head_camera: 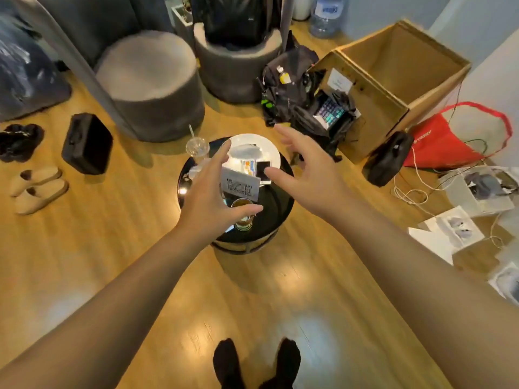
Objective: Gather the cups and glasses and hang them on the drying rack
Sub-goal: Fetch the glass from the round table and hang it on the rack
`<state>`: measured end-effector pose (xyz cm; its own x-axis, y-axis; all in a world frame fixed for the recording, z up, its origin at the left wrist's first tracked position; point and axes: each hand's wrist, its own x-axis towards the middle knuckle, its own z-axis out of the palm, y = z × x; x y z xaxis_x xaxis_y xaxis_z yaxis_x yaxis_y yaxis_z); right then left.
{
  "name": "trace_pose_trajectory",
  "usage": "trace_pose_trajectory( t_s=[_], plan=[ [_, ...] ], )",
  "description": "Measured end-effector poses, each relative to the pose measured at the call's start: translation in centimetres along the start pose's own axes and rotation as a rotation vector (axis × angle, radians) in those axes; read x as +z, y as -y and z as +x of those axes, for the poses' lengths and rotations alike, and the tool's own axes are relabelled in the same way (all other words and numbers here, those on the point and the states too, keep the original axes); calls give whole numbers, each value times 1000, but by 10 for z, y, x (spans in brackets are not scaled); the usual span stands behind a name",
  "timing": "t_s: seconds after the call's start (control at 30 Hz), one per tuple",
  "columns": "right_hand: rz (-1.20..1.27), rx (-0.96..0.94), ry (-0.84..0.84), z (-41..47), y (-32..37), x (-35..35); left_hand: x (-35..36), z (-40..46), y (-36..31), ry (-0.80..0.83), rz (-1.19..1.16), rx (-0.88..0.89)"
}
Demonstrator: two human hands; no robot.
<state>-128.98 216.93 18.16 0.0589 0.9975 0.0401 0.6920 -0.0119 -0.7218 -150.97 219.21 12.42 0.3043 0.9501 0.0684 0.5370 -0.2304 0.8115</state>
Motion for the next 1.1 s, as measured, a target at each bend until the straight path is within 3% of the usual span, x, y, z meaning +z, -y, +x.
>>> trace_pose_trajectory(
  t_s=[0.27,0.47,0.7,1.1],
  plan=[
    [126,26,78,6,-128,97,126,-13,109,5,93,-120],
    [113,22,131,8,-183,140,187,10,168,-19,201,-194],
    [169,25,176,15,-220,165,212,37,209,-18,341,-261],
    [169,36,208,22,-226,191,223,47,230,6,366,-292]
  ],
)
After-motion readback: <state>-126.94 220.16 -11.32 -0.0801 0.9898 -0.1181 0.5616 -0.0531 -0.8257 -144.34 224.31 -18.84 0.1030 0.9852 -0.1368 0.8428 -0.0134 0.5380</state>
